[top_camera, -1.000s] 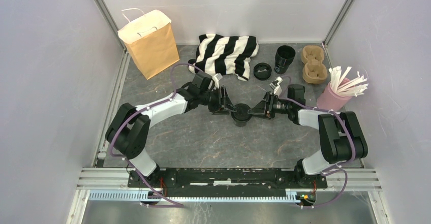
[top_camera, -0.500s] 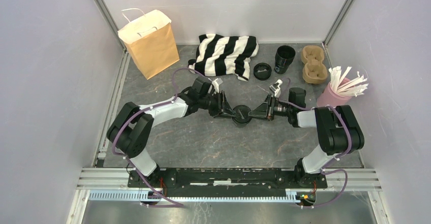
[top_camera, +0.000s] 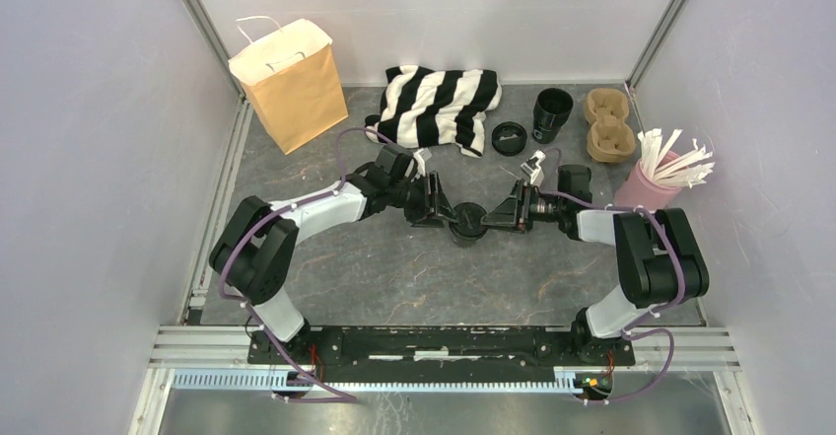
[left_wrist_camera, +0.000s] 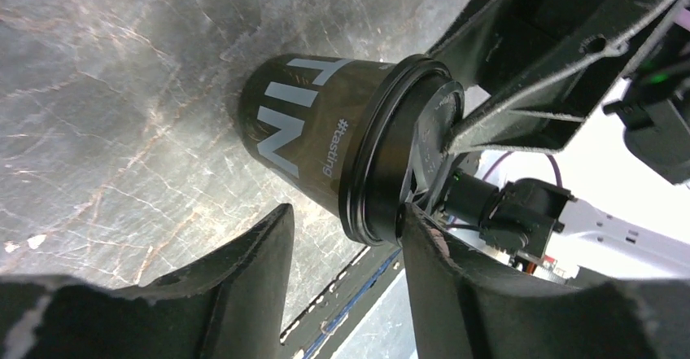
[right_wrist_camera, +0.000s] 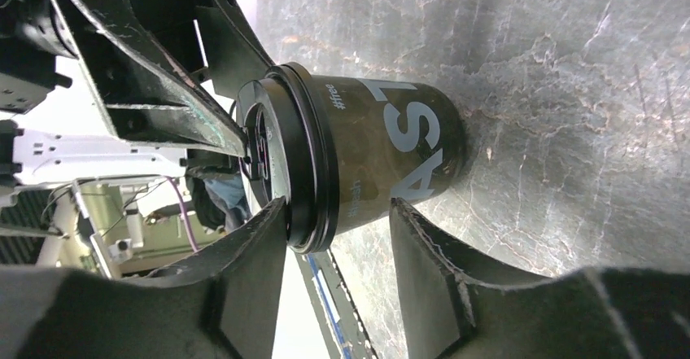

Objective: Pack the takeout coffee

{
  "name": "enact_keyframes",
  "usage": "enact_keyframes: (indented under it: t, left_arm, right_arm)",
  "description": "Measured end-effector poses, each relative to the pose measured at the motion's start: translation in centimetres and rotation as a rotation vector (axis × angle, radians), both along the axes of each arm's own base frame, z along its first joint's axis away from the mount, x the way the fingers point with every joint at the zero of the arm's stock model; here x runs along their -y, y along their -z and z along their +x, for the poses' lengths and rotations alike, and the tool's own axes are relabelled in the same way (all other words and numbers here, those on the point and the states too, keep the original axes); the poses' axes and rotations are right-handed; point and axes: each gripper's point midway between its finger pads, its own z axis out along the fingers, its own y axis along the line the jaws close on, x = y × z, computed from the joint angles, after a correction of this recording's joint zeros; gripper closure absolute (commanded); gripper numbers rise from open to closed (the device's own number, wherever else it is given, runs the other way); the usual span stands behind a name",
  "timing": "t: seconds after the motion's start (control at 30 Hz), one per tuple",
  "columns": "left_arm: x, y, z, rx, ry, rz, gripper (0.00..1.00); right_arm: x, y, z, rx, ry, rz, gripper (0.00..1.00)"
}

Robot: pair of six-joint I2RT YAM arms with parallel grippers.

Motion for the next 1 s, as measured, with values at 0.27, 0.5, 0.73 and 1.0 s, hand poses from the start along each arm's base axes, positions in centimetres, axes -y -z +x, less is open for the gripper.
enact_keyframes:
  t: [0.27, 0.5, 0.73, 1.0]
  left_arm:
    - [-0.4, 0.2, 0.4, -0.014, -0.012, 0.054, 0.26]
    - [-1.3, 0.5, 0.7, -0.020, -0.033, 0.097, 0.16]
    - [-3.5, -3.9, 1.1, 0.096, -0.090, 0.134, 0.12]
    - [-6.6, -15.5, -0.6, 0.359, -0.181, 0.005, 0.08]
  right_arm:
    - [-0.1, -0.3, 0.8, 0.030, 0.015, -0.138, 0.17]
    - [0.3, -1.8, 2.1, 0.090, 0.002, -0.265, 0.06]
    - [-0.1, -5.0, 4.2, 0.291, -0.057, -0.588, 0.02]
    - [-4.6, -8.1, 1.3, 0.525, -0.241, -0.881, 0.02]
